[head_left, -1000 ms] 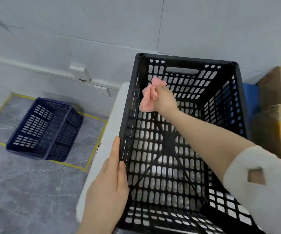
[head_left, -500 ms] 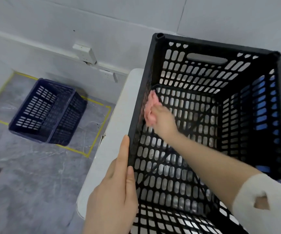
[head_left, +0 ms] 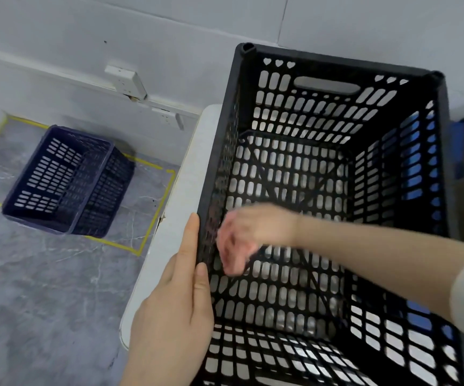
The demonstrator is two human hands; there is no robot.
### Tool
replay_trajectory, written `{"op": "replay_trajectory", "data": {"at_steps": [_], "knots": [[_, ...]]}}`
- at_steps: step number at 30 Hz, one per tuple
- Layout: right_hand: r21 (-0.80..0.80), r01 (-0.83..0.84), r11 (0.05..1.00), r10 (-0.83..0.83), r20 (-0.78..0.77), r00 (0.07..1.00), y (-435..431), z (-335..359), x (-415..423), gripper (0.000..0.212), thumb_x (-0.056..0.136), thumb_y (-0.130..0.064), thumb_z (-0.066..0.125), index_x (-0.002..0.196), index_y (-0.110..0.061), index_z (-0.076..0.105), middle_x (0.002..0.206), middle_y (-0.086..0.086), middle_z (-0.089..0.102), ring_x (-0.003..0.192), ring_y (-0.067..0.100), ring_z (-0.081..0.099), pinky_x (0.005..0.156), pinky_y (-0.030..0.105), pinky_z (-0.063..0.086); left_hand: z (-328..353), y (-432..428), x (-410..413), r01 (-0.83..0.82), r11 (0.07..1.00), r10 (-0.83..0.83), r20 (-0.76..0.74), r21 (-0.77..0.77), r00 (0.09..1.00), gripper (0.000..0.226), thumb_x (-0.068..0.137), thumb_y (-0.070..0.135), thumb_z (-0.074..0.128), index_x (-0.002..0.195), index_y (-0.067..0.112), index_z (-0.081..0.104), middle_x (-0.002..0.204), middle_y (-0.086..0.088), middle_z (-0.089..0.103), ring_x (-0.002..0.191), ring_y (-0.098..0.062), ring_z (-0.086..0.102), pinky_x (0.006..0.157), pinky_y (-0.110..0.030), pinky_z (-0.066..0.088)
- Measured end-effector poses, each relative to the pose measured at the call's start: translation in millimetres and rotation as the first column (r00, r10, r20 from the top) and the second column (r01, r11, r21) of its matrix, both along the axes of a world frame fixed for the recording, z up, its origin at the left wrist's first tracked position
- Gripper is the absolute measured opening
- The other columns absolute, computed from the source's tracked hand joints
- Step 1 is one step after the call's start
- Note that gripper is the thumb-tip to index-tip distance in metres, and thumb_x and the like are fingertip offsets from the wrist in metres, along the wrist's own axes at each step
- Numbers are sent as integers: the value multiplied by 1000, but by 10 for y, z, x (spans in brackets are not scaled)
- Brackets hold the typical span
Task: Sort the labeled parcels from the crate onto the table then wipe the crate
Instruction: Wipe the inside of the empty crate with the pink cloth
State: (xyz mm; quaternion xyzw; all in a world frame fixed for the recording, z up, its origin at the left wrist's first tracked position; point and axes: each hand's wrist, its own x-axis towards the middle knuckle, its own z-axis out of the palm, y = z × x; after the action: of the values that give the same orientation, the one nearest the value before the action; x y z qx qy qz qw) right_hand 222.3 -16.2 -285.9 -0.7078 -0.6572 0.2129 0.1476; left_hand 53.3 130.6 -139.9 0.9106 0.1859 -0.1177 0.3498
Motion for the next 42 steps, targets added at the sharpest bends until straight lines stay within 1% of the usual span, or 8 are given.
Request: {"op": "replay_trajectory", "data": {"at_steps": [2, 6, 14, 22, 26, 30, 35, 42], "knots": [[19, 274, 961, -274, 161, 948, -5, 42, 529, 39, 79, -33, 62, 118, -32, 61, 126, -6, 60, 115, 18, 55, 92, 35, 53, 8, -7, -5, 1, 1000, -1, 0, -2, 1000, 57, 83, 54, 14, 132, 74, -7, 124, 26, 55, 89, -16, 63, 80, -42, 51], [-35, 766, 642, -648, 509, 567, -230, -130, 1292, 40, 93, -20, 48, 132, -15, 51, 140, 11, 44, 123, 32, 44, 98, 45, 46, 0, -25, -12, -5, 1000, 5, 7, 20, 1000, 50, 91, 50, 10, 133, 73, -5, 122, 34, 51, 93, -14, 63, 82, -43, 51], [-77, 919, 387, -894, 211, 395, -148, -263, 1085, 41, 90, -17, 52, 131, -24, 50, 126, 10, 50, 106, 31, 55, 85, 36, 49, -3, -34, -16, -23, 999, 23, -7, 26, 1000, 55, 91, 48, 19, 133, 74, -5, 120, 35, 48, 100, -18, 61, 85, -46, 49], [-396, 341, 852, -440, -191, 877, -381, 128, -468, 15, 84, -8, 54, 86, -23, 54, 78, -17, 47, 79, 5, 56, 65, 11, 49, -6, -23, -12, -21, 1000, 21, 20, 20, 1000, 61, 93, 42, 28, 132, 75, -5, 141, 25, 45, 107, -21, 61, 87, -44, 50], [-342, -151, 928, 17, -367, 930, -568, 106, -987, 12, 90, -22, 57, 99, -15, 57, 98, -4, 56, 86, 8, 58, 73, 21, 54, -4, -23, -22, -21, 999, 20, 21, 26, 1000, 61, 93, 42, 28, 132, 75, -6, 142, 24, 46, 105, -21, 61, 84, -43, 50], [-231, -21, 973, 19, -11, 1000, -630, 64, -909, 39, 86, -22, 64, 125, -27, 55, 141, -1, 38, 121, 20, 42, 85, 31, 51, -13, -22, -24, -8, 999, 7, 21, 48, 1000, 61, 93, 42, 27, 132, 74, -6, 138, 22, 49, 99, -21, 62, 82, -45, 51], [-231, -122, 965, 166, 184, 969, -496, -86, -612, 39, 88, -25, 65, 125, -29, 52, 125, -4, 49, 105, 17, 44, 70, 28, 55, -2, -22, -27, 2, 997, -4, 18, 71, 1000, 61, 93, 42, 27, 133, 73, -8, 138, 19, 49, 101, -23, 60, 82, -46, 50], [-201, 472, 858, -371, 392, 842, -279, -83, 458, 51, 78, -29, 72, 125, -32, 53, 125, 2, 53, 115, 22, 50, 87, 34, 55, 32, -49, 26, 0, 997, -1, 4, 78, 1000, 57, 84, 54, 15, 133, 73, -9, 142, 23, 45, 103, -24, 62, 82, -45, 51]]}}
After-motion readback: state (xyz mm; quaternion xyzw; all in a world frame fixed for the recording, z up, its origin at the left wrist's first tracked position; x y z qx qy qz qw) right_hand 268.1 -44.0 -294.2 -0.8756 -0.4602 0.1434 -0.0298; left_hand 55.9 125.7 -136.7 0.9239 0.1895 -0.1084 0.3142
